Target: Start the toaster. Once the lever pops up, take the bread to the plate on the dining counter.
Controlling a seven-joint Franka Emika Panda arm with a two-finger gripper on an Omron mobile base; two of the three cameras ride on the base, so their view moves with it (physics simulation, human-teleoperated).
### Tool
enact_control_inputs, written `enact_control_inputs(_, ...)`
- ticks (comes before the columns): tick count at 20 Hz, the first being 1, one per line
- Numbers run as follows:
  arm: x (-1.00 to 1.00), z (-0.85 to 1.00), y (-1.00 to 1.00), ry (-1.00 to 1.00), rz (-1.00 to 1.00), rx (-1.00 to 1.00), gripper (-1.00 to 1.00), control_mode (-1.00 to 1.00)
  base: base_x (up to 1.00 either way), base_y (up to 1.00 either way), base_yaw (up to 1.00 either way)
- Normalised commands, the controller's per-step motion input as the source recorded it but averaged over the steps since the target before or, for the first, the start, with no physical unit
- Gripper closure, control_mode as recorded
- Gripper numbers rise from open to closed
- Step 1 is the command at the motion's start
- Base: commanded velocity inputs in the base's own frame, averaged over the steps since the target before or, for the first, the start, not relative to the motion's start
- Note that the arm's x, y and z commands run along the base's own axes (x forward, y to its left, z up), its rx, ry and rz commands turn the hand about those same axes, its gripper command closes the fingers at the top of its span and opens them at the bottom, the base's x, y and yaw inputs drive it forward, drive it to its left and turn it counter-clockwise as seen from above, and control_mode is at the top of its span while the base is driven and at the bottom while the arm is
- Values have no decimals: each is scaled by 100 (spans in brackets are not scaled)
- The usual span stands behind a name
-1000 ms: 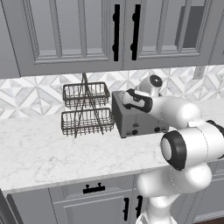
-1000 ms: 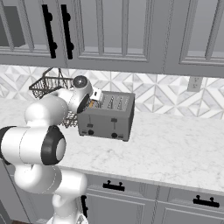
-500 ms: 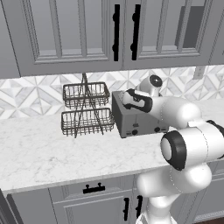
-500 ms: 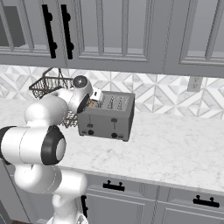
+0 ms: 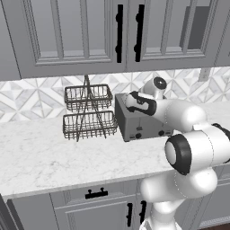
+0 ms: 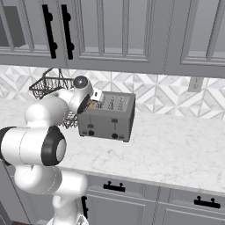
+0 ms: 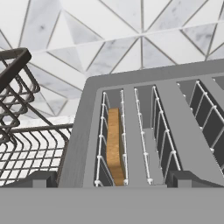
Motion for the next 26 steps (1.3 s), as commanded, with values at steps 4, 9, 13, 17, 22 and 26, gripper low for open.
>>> enact_control_inputs(4, 0, 0, 0, 0, 0, 0, -100, -100, 0, 0, 0)
enact_control_inputs(9, 0, 0, 0, 0, 0, 0, -100, -100, 0, 0, 0)
enact_control_inputs(13, 0, 0, 0, 0, 0, 0, -100, -100, 0, 0, 0)
enact_control_inputs(17, 0, 0, 0, 0, 0, 0, -100, -100, 0, 0, 0)
enact_control_inputs(22, 0, 0, 0, 0, 0, 0, -100, -100, 0, 0, 0)
enact_control_inputs(26, 0, 0, 0, 0, 0, 0, -100, -100, 0, 0, 0)
